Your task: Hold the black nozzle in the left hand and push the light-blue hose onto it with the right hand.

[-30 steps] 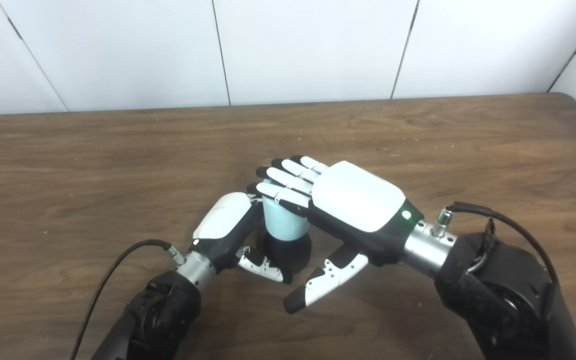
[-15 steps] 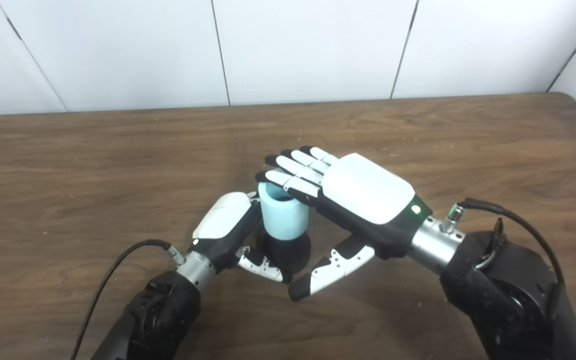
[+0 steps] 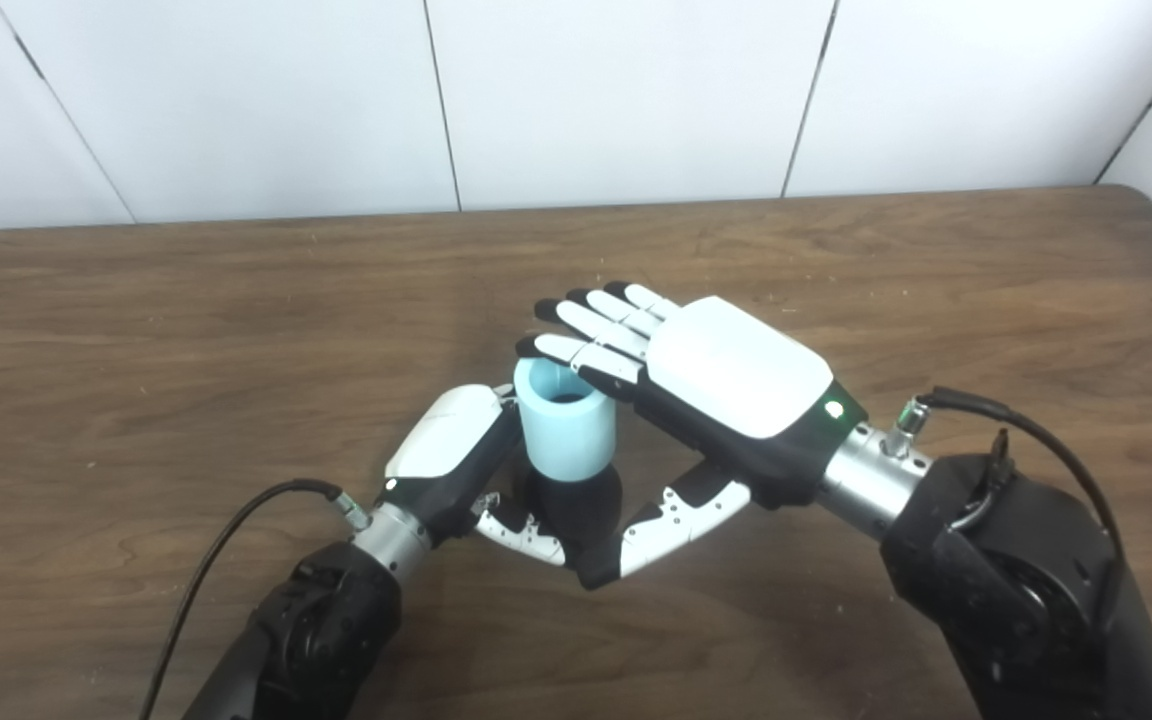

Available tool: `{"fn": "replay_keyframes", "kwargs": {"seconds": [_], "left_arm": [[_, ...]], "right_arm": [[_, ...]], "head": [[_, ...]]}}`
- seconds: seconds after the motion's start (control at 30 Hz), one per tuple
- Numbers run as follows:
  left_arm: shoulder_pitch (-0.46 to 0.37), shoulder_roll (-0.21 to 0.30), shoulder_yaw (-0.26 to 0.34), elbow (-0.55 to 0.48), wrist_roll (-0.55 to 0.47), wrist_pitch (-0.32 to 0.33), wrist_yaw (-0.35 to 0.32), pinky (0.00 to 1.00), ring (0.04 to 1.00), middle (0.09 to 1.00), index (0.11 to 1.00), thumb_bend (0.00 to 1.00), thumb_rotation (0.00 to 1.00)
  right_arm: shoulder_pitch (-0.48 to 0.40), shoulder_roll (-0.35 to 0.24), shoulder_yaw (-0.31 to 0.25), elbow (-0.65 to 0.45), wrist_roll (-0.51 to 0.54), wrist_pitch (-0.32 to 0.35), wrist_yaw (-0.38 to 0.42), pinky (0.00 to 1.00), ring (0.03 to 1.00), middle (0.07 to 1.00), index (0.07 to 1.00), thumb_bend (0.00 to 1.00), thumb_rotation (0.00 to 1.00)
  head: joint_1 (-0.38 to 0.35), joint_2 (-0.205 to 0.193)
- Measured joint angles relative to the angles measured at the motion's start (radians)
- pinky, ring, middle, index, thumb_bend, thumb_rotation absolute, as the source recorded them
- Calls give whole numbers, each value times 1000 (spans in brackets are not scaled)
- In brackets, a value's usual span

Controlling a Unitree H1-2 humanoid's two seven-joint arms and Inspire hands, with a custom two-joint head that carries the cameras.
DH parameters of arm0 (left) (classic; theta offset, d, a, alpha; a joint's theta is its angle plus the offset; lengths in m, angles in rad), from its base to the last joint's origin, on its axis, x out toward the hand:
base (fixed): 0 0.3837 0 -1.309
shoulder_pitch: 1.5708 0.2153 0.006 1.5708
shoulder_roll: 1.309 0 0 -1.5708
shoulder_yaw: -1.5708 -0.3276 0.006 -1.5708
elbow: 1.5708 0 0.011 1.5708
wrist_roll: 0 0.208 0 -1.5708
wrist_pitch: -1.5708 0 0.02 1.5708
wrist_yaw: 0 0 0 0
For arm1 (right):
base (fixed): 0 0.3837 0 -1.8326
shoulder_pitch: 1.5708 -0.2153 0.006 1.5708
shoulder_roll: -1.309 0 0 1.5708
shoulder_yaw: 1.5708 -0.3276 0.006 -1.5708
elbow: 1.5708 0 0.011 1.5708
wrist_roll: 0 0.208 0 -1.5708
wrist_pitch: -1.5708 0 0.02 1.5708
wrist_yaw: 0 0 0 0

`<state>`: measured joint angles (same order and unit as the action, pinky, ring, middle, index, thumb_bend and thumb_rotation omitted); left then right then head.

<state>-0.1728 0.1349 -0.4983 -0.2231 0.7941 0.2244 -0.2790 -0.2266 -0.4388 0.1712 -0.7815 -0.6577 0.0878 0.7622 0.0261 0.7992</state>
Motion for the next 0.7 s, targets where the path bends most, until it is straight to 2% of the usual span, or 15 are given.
{"fn": "replay_keyframes", "kwargs": {"seconds": [0.17, 0.37, 0.7], "left_arm": [[0, 0, 0, 0, 0, 0, 0, 909, 696, 497, 481, 522, 0], [0, 0, 0, 2, 0, 0, 0, 910, 719, 509, 477, 521, 0], [-12, 0, 7, 17, -5, -4, 1, 911, 681, 523, 471, 518, 0]], "right_arm": [[2, -3, 3, -6, 3, 6, 13, 1000, 1000, 1000, 937, 668, 1000], [-2, -8, 2, -12, 21, 27, 27, 1000, 1000, 1000, 939, 669, 1000], [-12, -13, 3, -38, 43, 49, 61, 1000, 998, 1000, 940, 673, 1000]], "head": [[0, 0], [0, 0], [-2, 2]]}}
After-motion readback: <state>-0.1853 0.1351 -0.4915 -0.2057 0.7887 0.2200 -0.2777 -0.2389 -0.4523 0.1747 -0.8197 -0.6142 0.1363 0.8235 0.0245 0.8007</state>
